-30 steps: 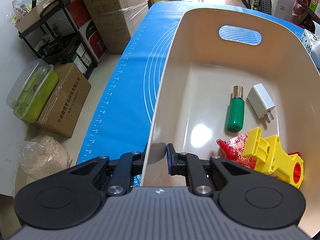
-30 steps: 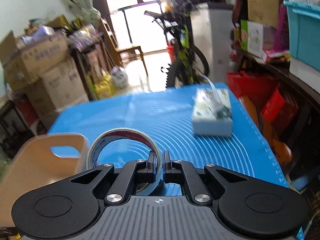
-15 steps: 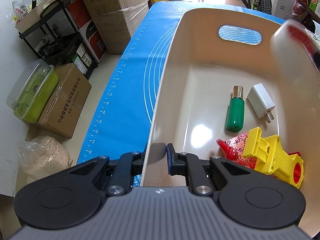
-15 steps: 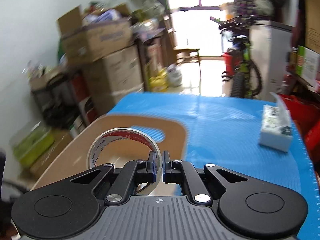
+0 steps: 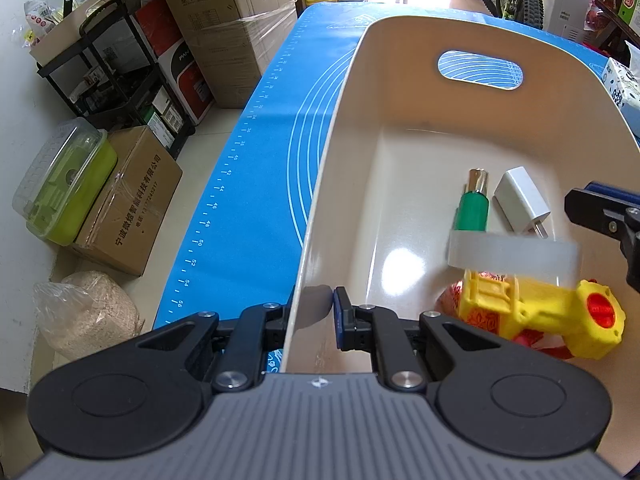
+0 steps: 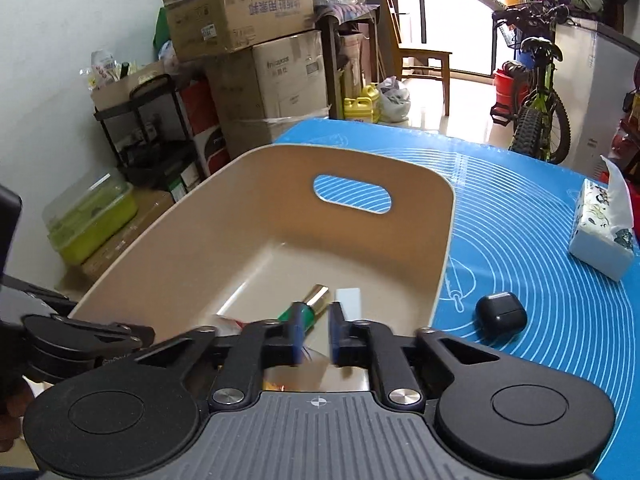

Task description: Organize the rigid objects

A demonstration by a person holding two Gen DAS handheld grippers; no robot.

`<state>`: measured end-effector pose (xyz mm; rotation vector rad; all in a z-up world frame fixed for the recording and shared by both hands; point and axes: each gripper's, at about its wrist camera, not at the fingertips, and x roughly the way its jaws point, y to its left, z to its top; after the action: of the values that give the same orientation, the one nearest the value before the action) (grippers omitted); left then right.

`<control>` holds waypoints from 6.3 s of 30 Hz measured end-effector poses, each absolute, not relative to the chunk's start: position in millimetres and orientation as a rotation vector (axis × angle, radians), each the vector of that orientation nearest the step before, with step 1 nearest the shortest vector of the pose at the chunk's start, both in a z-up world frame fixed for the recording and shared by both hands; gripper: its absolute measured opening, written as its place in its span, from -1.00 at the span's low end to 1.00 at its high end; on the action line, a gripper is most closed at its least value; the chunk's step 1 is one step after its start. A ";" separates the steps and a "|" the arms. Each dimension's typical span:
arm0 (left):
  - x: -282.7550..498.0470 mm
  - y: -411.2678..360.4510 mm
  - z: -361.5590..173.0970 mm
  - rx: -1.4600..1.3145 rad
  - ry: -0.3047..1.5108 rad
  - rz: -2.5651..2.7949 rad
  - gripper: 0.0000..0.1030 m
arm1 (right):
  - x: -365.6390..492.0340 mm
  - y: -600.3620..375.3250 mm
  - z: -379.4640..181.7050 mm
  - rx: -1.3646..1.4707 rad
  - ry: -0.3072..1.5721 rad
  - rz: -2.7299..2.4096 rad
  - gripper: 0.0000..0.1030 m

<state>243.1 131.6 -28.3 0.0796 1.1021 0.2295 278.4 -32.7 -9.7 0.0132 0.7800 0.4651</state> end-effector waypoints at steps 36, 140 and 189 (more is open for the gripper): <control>243.3 129.5 -29.4 0.088 1.104 0.231 -0.67 | 360.8 -142.2 -94.2 -0.015 0.789 0.173 0.84; 176.0 94.5 65.1 0.040 0.809 0.232 0.67 | 171.7 -108.2 70.5 0.084 0.624 0.262 0.89; 10.6 14.9 15.9 0.043 0.687 0.139 0.68 | -11.5 -181.2 17.8 0.009 0.607 0.109 0.92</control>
<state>10.6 14.9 15.9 0.0429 0.6868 0.1389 -11.5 -181.2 17.8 0.0088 0.6066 0.1093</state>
